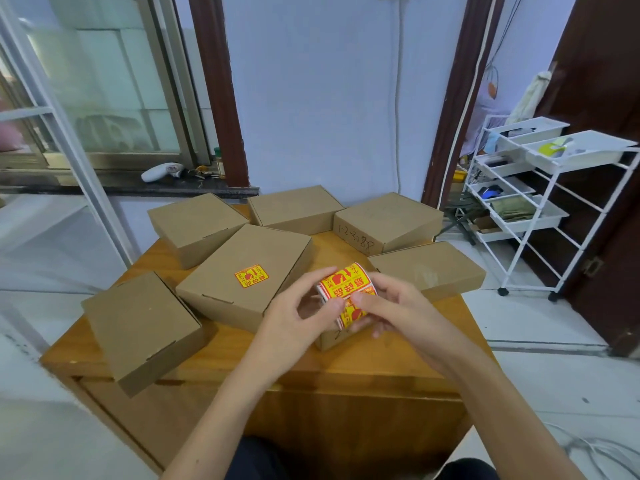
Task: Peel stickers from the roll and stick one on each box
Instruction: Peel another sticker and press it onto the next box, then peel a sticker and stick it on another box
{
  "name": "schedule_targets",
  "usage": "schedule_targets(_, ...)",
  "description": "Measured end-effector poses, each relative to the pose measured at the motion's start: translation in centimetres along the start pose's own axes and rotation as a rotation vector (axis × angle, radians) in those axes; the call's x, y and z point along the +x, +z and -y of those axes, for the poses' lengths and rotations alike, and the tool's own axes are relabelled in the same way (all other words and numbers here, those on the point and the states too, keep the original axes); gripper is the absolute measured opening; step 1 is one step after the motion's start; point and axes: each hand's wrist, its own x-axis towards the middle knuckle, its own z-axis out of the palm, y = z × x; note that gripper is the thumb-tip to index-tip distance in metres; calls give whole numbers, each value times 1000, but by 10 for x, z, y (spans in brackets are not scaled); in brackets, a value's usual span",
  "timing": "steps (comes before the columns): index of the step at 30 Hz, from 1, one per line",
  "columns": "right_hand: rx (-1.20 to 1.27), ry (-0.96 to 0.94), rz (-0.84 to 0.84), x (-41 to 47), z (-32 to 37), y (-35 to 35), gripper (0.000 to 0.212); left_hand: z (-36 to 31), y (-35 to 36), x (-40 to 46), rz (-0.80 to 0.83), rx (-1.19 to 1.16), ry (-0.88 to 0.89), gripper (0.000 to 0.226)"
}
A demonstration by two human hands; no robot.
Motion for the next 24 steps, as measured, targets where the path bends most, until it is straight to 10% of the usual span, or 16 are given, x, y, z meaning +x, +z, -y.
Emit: schedule_targets(24,-101,-136,-228,-37,-25,-54,18,-13,61,14,10,309,248,31)
